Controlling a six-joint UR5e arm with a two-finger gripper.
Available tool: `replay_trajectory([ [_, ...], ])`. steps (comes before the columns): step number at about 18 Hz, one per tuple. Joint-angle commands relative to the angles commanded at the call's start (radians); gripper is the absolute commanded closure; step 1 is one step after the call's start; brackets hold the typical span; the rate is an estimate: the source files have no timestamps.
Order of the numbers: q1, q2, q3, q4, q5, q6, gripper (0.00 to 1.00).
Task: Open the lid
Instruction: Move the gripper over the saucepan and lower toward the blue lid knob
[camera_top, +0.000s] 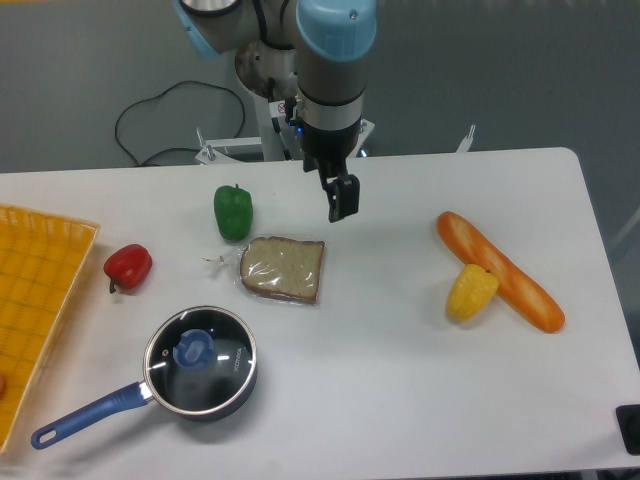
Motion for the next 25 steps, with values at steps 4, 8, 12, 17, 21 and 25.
replay_trajectory([
  [4, -0.051, -0.023, 0.002, 0.063, 0.000, -0.117, 0.00],
  [8, -0.091, -0.043, 0.003, 0.086, 0.000, -0.263, 0.00],
  [12, -0.138, -0.078, 0.014, 0.109, 0.002, -0.450, 0.00],
  [17, -0.173, -0.106, 0.017, 0.109, 0.000, -0.519, 0.00],
  [21, -0.207, -0.146, 0.018, 0.161, -0.009, -0.693, 0.00],
  [25, -0.232, -0.184, 0.034, 0.256, -0.031, -0.853, 0.00],
])
